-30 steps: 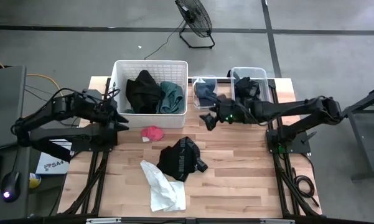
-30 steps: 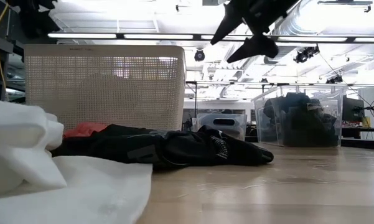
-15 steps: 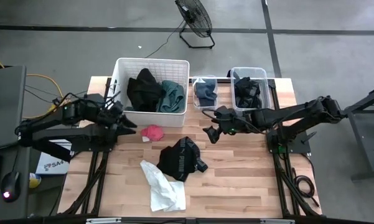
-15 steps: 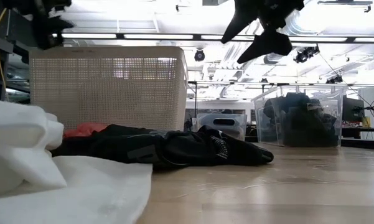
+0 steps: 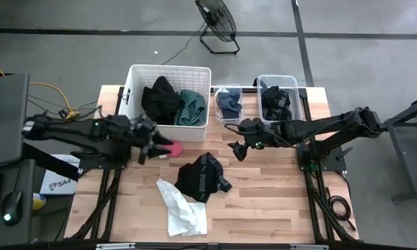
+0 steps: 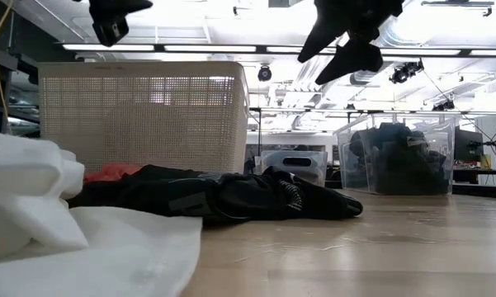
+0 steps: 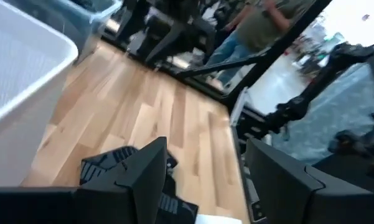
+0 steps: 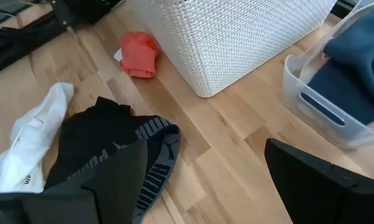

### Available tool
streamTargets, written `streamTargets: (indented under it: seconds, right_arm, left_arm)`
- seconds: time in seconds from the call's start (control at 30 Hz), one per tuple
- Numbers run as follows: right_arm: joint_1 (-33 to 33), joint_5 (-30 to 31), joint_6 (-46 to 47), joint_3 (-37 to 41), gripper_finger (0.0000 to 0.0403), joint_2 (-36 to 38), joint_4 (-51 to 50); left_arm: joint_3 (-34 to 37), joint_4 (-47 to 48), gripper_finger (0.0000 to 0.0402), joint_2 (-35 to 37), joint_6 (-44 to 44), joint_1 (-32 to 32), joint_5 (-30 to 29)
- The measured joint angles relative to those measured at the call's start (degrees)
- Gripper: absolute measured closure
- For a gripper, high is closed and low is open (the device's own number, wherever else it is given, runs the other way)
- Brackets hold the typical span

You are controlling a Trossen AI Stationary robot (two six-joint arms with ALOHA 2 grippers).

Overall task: Pick & Place Cloths
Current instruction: Put the pink sock into the left transparent bin

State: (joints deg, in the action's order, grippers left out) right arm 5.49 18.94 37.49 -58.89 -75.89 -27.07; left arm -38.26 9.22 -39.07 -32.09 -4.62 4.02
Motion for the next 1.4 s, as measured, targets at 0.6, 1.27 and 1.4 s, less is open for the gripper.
streamTargets:
  seconds: [0.6, 1.27, 1.4]
  right_arm:
    - [-1.2, 3.2, -6.3, 0.0, 0.0086, 17.9, -11.0]
    - [-1.2, 6.7, -10.8, 0.0, 0.0086, 21.5, -13.2]
    - [-1.2, 6.7, -11.9, 0.0, 0.0086, 21.5, -13.6]
  left_arm:
    - [0.0, -0.2, 0.0186, -18.0, -20.0, -25.2, -43.3]
    - [0.0, 16.8, 0.0186, -37.2, -39.3, -26.5, -44.9]
    - [-0.1, 19.1, 0.0186, -37.4, -25.4, -26.2, -45.8]
